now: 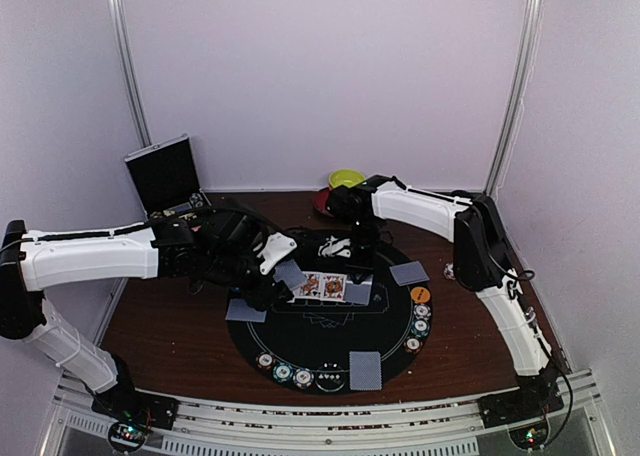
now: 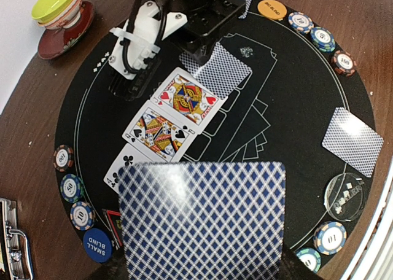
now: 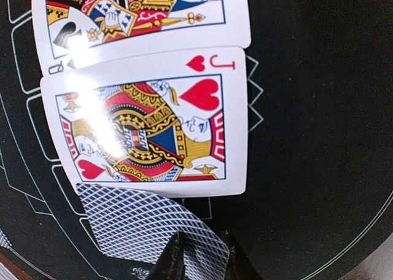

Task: Distribute texas hold em gaming equipment
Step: Place the poker card in the community card area, then pick up the poker card from the face-down deck piles.

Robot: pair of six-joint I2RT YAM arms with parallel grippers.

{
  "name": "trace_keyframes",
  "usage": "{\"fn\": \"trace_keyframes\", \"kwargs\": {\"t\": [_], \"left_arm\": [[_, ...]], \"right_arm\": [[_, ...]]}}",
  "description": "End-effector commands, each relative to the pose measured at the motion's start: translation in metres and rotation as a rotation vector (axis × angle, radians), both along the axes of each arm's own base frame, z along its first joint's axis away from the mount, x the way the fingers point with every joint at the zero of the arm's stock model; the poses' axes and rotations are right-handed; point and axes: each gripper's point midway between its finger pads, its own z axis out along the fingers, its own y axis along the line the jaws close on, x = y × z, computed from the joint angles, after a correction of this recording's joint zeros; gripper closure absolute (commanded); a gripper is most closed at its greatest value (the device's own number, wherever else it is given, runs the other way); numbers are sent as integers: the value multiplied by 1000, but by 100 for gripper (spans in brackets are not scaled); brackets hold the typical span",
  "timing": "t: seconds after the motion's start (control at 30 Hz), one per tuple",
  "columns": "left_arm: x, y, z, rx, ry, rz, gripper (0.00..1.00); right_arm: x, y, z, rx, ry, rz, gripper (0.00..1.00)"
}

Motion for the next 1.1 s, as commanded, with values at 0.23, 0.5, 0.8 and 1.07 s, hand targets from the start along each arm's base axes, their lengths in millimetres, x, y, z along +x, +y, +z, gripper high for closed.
{"fn": "trace_keyframes", "kwargs": {"t": [0.23, 0.5, 0.8, 1.07], "left_arm": [[1, -4, 11, -40, -25, 1, 37], [1, -4, 12, -41, -26, 1, 37], [1, -4, 14, -47, -26, 2, 37], [3, -5, 15, -51, -32, 8, 37]], "right_arm": [[12, -1, 15, -26, -102, 7, 56], [14, 2, 72, 60, -179, -26, 30], [8, 20, 149, 368, -194, -252, 12], [-12, 51, 183, 791, 216, -451, 11]]}}
